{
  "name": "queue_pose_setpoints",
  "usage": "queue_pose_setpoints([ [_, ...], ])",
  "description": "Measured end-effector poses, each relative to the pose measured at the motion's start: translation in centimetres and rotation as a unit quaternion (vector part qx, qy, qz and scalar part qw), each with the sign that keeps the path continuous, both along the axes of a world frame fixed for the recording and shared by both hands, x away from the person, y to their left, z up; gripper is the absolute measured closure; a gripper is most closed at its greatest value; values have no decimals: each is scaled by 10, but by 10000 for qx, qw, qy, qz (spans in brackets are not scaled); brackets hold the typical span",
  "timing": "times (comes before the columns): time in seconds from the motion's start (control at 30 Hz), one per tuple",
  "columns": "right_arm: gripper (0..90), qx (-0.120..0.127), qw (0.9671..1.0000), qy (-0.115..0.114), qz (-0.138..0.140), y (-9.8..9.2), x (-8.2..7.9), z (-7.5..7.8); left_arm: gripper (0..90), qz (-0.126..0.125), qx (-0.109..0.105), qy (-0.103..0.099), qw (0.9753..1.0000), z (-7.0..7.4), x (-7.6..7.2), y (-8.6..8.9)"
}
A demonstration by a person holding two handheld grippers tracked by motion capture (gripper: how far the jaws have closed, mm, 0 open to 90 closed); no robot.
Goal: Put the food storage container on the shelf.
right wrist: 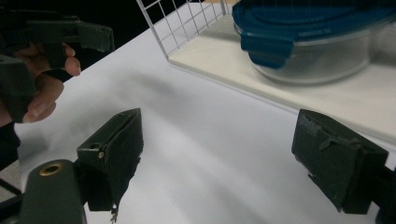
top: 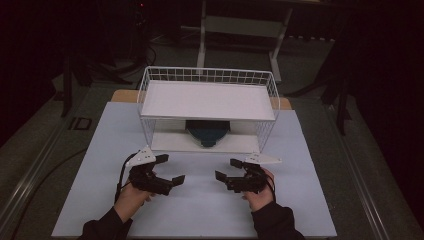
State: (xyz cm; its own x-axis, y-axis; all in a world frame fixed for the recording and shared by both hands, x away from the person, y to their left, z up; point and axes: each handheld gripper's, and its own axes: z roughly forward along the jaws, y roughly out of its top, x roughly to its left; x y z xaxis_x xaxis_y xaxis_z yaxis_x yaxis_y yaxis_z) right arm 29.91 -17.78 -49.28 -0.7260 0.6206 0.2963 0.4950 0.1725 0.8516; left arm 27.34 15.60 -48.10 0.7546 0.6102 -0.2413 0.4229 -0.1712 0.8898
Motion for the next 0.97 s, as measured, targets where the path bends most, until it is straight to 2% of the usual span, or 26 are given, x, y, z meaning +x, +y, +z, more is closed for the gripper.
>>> queue_pose_setpoints([
  [0.13, 164, -123, 9999, -93, -26, -7, -6, -2, 0, -25, 17, 13, 10000, -2, 0, 0],
  [0.6, 171, -289, 9990, -342, -92, -37, -29, -5, 0, -92, 90, -1, 9999, -4, -5, -3],
  [0.77, 171, -405, 9986, -315, -130, -43, -33, -10, 0, -127, 85, -33, 9999, -3, -8, -3],
  [0.97, 171, -422, 9985, -304, -145, -44, -32, -12, 0, -163, 123, -42, 9998, -4, -9, -6],
])
